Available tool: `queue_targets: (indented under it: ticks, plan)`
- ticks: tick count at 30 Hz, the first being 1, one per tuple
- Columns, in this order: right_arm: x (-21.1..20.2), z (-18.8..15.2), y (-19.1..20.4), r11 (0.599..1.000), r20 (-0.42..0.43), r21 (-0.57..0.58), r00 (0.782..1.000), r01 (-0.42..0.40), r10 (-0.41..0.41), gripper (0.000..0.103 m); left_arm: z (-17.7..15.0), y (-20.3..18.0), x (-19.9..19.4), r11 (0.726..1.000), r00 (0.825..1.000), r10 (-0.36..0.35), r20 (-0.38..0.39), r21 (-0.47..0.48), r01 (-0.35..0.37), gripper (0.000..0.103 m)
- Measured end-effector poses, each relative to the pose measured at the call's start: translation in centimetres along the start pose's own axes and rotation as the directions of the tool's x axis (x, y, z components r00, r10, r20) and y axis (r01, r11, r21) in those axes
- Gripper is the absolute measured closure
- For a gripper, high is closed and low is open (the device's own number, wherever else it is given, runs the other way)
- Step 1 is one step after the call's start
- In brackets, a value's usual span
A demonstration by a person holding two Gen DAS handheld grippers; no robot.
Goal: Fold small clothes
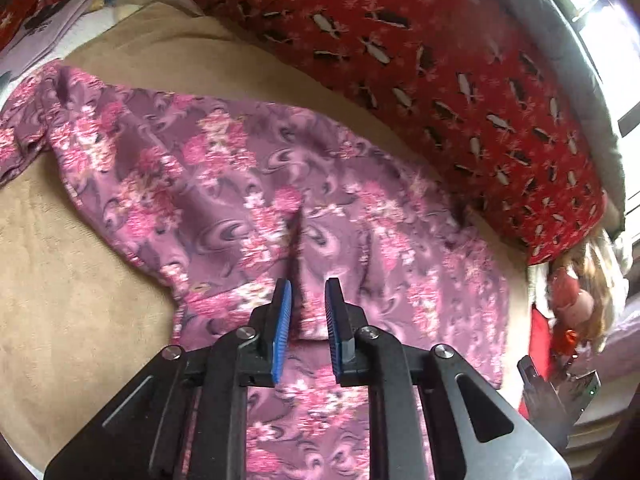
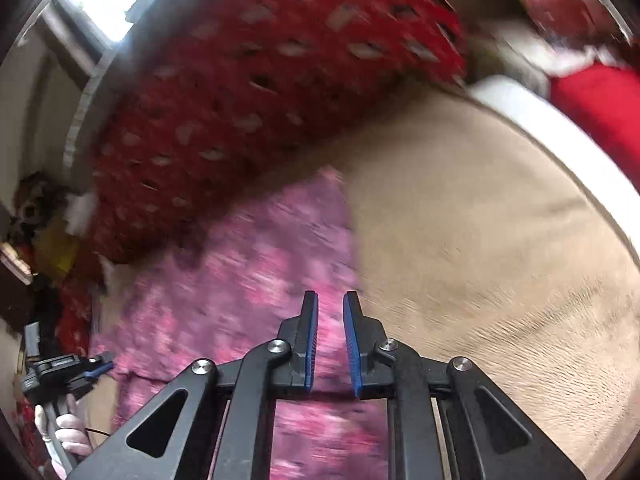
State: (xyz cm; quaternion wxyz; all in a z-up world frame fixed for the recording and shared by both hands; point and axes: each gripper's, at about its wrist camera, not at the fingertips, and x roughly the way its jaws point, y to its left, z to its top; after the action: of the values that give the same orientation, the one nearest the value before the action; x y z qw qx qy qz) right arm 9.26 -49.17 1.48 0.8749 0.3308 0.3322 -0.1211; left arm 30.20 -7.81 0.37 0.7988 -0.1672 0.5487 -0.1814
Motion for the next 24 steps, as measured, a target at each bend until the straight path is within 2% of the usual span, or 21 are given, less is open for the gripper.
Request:
queue_targets:
  ticks: [2, 5, 7, 10, 12, 14, 15, 17, 18, 19, 21, 24]
  plan:
    - [0.6, 0.1, 2.7, 0.998, -0.027, -0.049, 0.999, -0.048, 0.046, 0.076, 0.1, -0.7, 1.3, 0.999, 0.999, 0.032, -0.016, 0.032, -0.031, 0.089]
    - [2.8, -1.0, 7.3, 0.986, -0.106, -0.134, 0.991, -0.097, 0.083, 0.076, -0.2, -1.2, 4.6, 0.992, 0.990, 0.114, -0.083, 0.062, -0.109, 0.089]
    - [4.7, -2.3, 10.7, 0.974, -0.162, -0.189, 0.982, -0.127, 0.097, 0.076, -0.3, -0.5, 4.9, 0.993, 0.990, 0.109, -0.086, 0.051, -0.105, 0.089]
    - [7.1, -4.5, 15.5, 0.947, -0.229, -0.259, 0.965, -0.187, 0.128, 0.076, 0.3, 1.4, 3.0, 1.000, 0.996, 0.019, -0.091, -0.001, -0.019, 0.087]
    - [9.1, -5.3, 18.3, 0.933, -0.260, -0.285, 0.954, -0.221, 0.147, 0.076, 1.3, 3.6, 0.7, 1.000, 0.999, 0.013, -0.051, -0.025, -0.014, 0.084]
    - [10.7, -6.2, 20.4, 0.923, -0.284, -0.285, 0.943, -0.258, 0.176, 0.076, 2.9, 6.4, -1.5, 0.998, 0.999, 0.040, -0.006, -0.050, -0.040, 0.073]
    - [11.7, -6.6, 21.8, 0.917, -0.286, -0.285, 0.938, -0.279, 0.196, 0.076, 3.5, 7.8, -2.3, 0.996, 0.998, 0.061, 0.017, -0.069, -0.059, 0.063]
    - [13.6, -7.8, 23.0, 0.915, -0.304, -0.276, 0.930, -0.295, 0.208, 0.074, 4.8, 11.5, -4.3, 0.987, 0.993, 0.106, 0.058, -0.125, -0.098, 0.060]
    - [14.7, -8.4, 23.1, 0.918, -0.326, -0.271, 0.925, -0.289, 0.195, 0.068, 5.0, 13.0, -4.9, 0.983, 0.991, 0.120, 0.066, -0.146, -0.109, 0.060]
    - [15.8, -9.2, 23.1, 0.924, -0.336, -0.265, 0.925, -0.276, 0.179, 0.068, 5.4, 15.0, -5.7, 0.977, 0.988, 0.137, 0.075, -0.174, -0.123, 0.060]
    - [15.1, -10.6, 22.6, 0.903, -0.223, -0.318, 0.948, -0.290, 0.226, 0.068, 6.4, 18.3, -6.7, 0.959, 0.978, 0.190, 0.089, -0.232, -0.165, 0.060]
    - [15.0, -10.9, 22.8, 0.899, -0.213, -0.338, 0.953, -0.277, 0.213, 0.067, 7.3, 21.2, -6.8, 0.941, 0.966, 0.245, 0.078, -0.259, -0.218, 0.060]
